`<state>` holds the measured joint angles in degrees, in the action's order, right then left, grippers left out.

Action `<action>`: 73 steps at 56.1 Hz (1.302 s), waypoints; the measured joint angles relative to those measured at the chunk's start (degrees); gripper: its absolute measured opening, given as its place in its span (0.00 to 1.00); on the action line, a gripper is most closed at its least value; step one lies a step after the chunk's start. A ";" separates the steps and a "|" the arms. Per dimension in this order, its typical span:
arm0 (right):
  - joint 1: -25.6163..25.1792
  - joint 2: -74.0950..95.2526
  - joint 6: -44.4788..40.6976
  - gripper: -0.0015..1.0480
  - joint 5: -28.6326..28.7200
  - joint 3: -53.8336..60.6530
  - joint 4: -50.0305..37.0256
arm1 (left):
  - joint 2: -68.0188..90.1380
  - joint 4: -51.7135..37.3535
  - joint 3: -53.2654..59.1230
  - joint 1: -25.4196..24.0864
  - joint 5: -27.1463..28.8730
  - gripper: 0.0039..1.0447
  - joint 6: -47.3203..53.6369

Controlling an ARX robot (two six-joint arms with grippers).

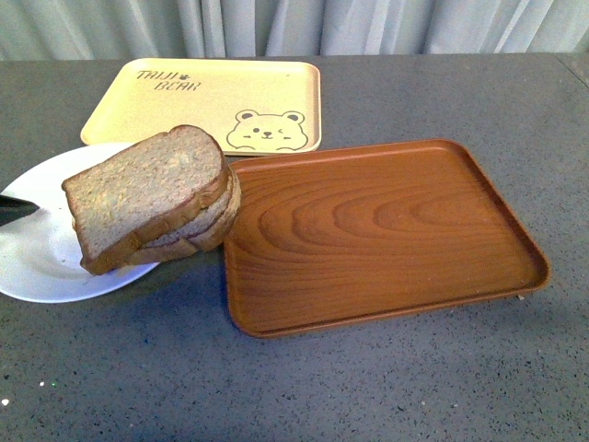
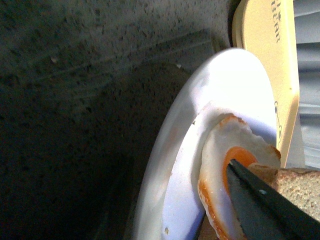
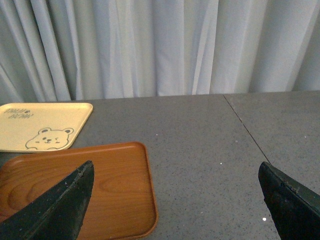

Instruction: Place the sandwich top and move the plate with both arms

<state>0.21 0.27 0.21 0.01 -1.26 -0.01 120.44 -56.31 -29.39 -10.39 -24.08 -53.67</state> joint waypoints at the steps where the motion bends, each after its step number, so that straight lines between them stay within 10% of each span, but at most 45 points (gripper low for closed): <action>1: 0.00 0.00 0.00 0.91 0.00 0.00 0.00 | 0.09 -0.07 0.02 0.11 -0.02 0.49 -0.13; 19: 0.00 0.00 0.00 0.91 0.00 0.00 0.00 | 1.33 -2.75 0.90 1.14 -0.55 0.02 -1.62; 51: 0.00 0.00 0.00 0.91 0.00 0.00 0.00 | -6.03 -1.75 1.20 3.78 -2.19 0.02 -10.12; 73: 0.00 0.00 0.00 0.91 0.00 0.00 0.00 | -1.11 12.31 -20.15 14.27 1.92 0.02 -9.22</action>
<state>0.21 0.27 0.21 0.01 -1.26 -0.01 119.33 -44.01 -49.54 3.88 -22.15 -62.89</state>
